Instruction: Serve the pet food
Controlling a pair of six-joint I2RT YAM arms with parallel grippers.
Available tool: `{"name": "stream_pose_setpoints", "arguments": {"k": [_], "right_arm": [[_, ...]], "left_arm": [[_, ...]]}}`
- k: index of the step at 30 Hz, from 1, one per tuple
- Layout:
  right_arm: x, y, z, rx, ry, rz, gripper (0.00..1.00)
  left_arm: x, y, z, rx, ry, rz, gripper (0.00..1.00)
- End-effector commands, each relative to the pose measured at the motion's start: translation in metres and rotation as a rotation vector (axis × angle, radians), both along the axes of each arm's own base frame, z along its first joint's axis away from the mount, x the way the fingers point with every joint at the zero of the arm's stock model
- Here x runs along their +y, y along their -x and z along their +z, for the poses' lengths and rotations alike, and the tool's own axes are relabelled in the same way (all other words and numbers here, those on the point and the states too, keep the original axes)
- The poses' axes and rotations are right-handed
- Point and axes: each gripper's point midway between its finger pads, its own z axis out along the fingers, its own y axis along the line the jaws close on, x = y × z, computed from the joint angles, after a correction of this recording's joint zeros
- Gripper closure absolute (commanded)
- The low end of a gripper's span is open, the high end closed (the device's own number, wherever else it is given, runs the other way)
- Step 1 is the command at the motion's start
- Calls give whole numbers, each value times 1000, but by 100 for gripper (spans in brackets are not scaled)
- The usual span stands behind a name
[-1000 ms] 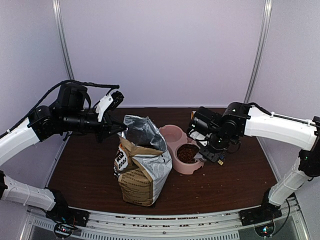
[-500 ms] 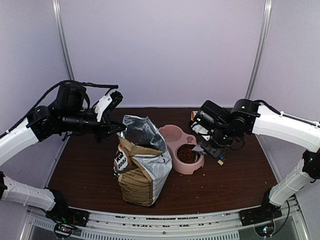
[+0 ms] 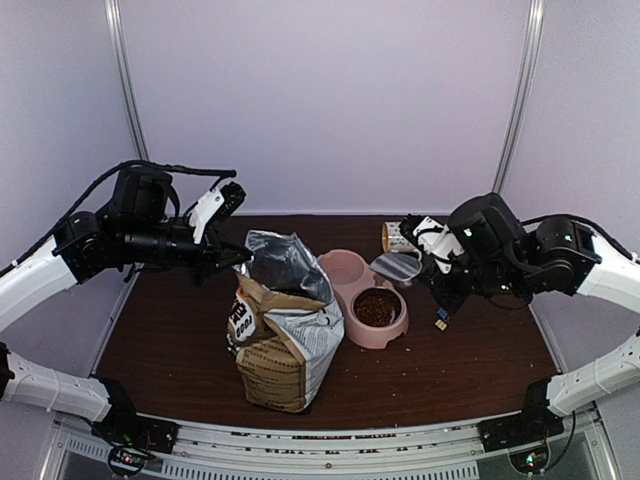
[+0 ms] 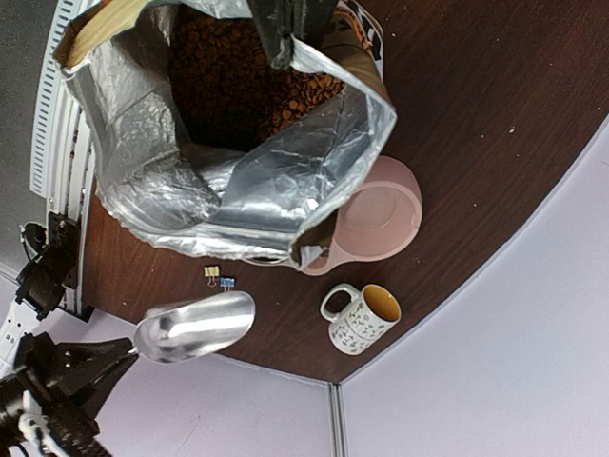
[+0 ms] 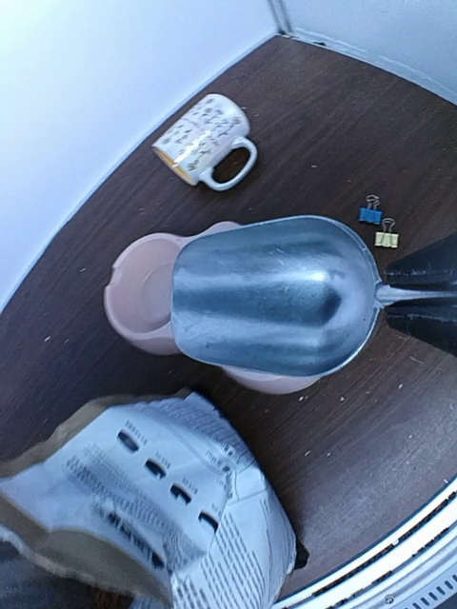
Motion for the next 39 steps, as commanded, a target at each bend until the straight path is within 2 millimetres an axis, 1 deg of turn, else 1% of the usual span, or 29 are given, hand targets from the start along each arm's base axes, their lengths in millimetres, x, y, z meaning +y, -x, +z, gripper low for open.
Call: {"name": "stream_pose_setpoints", "arguments": {"k": [1,4,9,16,19,21,24,29,31,34,36,39], "right_arm": [[21,9,49,-184,-176,73,100],[27,18,66,-220,-221,104,100],[48,39,78,-195,-239,173,100],[77,70,116,-163,-361,280,100],[90,83,125,-128,-394,334,100],[99,91,124,-92,-400,370,100],[109,102,114,-37,-375,408,100],[120,115,84,72,-293,433,100],[122,117,67,123,-246,418,100],[124,118,29,204,-136,378,100],[124,119,8,249,-73,357,100],[122,118,-4,279,-20,315,100]], "left_arm": [[6,-15,32,-121,61,48,100],[5,-16,30,-118,55,52,100],[3,-18,26,-108,49,49,100],[2,-17,26,-105,50,40,100],[2,-17,26,-106,50,40,100],[2,-16,26,-107,52,39,100],[2,-16,26,-105,51,38,100],[2,-15,26,-105,52,32,100],[-3,-10,26,-99,61,-8,100],[-11,1,29,-85,92,-78,100],[-16,6,28,-86,98,-106,100],[-23,12,23,-94,79,-129,100]]}}
